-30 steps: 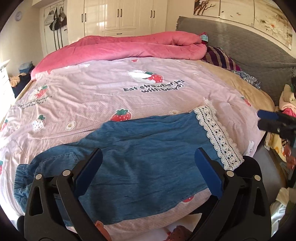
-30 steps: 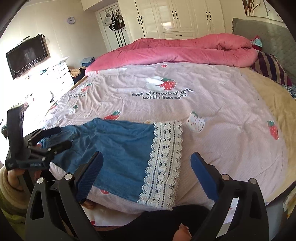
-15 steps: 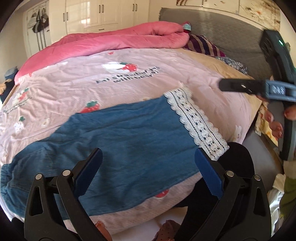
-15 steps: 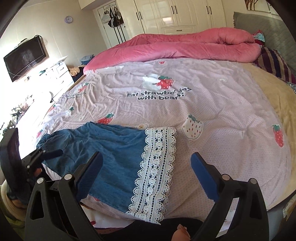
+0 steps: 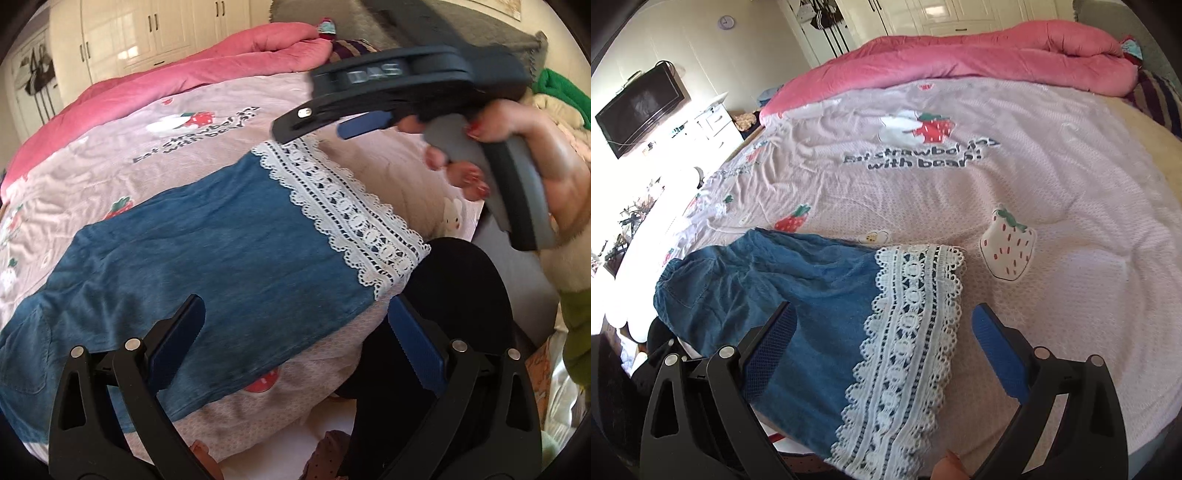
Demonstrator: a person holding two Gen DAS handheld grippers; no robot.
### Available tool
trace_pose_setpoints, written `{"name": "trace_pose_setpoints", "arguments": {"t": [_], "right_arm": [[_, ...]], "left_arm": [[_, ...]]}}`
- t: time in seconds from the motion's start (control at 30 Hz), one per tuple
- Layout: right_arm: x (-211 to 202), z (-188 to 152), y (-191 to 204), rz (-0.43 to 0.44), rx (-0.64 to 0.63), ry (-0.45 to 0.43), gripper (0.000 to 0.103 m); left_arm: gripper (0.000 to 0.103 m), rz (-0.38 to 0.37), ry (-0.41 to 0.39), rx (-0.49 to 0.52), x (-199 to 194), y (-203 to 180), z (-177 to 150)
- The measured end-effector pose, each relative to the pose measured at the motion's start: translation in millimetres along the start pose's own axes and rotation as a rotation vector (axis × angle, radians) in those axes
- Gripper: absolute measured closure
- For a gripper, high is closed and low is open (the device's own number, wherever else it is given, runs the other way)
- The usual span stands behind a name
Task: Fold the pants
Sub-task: 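Grasp the lace hem with the right gripper and lift it toward the left tool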
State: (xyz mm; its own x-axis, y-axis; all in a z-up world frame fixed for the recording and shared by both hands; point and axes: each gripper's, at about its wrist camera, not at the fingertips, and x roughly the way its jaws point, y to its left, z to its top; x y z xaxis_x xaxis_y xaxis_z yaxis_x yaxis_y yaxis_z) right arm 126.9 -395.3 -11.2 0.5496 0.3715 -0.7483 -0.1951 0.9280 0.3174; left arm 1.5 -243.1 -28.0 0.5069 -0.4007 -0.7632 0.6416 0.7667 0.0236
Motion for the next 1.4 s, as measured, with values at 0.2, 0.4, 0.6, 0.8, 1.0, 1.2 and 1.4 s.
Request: {"name": "trace_pose_setpoints", "arguments": {"t": [0.2, 0.4, 0.6, 0.8, 1.0, 1.2, 1.4], "right_arm": [[20, 4, -16, 0.047, 0.046, 0.022, 0.008], [41, 13, -18, 0.061, 0.03, 0.058, 0.009], [57, 16, -17, 0.039, 0.007, 0.099, 0.046], [44, 18, -14, 0.132, -0.003, 0.064, 0.06], [61, 19, -25, 0.126, 0.041, 0.111, 0.057], [63, 20, -25, 0.185, 0.062, 0.119, 0.086], [45, 31, -6, 0.199, 0.035, 0.068, 0.086]], "left_arm": [[0.01, -0.025, 0.002, 0.034, 8, -13, 2], [0.01, -0.065, -0.012, 0.067, 12, -22, 2], [0.01, -0.064, -0.027, 0.112, 16, -27, 2], [0.018, -0.091, -0.024, 0.138, 23, -33, 3], [0.032, -0.094, -0.012, 0.217, 38, -48, 6], [0.045, -0.091, -0.008, 0.246, 49, -56, 10], [0.05, -0.105, -0.007, 0.212, 51, -48, 5]]}}
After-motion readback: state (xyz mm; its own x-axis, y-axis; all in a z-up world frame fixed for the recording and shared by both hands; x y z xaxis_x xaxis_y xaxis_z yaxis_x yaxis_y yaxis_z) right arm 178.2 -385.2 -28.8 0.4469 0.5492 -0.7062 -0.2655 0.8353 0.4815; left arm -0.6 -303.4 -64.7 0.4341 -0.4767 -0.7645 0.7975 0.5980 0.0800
